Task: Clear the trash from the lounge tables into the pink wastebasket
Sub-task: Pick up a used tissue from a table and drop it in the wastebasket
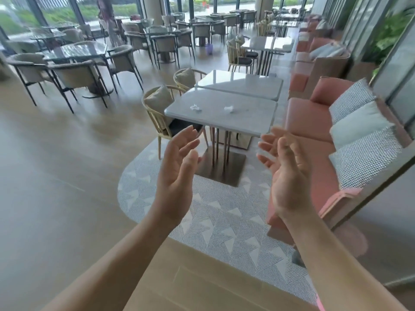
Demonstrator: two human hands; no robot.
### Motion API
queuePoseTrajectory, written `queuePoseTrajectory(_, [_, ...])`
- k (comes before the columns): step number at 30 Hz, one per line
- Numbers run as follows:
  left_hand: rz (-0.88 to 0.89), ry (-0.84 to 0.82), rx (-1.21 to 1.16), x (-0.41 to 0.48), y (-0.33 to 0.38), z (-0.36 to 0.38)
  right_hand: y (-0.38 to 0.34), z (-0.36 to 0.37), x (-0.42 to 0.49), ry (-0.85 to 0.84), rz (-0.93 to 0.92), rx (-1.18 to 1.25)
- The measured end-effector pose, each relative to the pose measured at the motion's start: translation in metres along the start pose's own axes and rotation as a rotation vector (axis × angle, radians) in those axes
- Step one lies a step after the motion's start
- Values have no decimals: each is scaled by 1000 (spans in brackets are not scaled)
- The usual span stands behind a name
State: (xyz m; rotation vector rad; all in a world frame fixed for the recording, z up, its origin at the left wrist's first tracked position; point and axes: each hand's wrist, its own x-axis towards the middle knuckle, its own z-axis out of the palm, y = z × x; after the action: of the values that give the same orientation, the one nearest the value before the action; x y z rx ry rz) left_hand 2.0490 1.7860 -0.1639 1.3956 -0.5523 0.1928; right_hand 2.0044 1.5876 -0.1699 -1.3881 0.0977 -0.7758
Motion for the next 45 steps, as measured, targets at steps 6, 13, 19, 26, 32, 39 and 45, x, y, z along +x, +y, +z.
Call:
queuePoseTrajectory(6, [-2, 53, -11, 39, -19, -38, 27, 56, 32, -31, 33, 3])
queuePoseTrajectory(13, [-36, 66, 43, 104, -69, -57, 80, 96, 96, -28, 73, 40])
queuePoseTrajectory(19, [-55, 57, 90, 191, -124, -65, 139, 123, 186, 0, 82, 52])
queuePoseTrajectory(26, [-70, 64, 99, 299, -182, -64, 186, 148, 302, 5, 105, 61])
queuePoseTrajectory(32, [-69, 58, 68, 369, -224, -66, 229, 160, 366, 36, 155, 61])
queuePoseTrajectory(39, [-96, 6, 11, 466, -295, -72, 292, 180, 452, 132, 193, 39])
queuePoseTrajectory(45, [-105, -54, -40, 582, -367, -86, 347, 216, 551, 229, 161, -27])
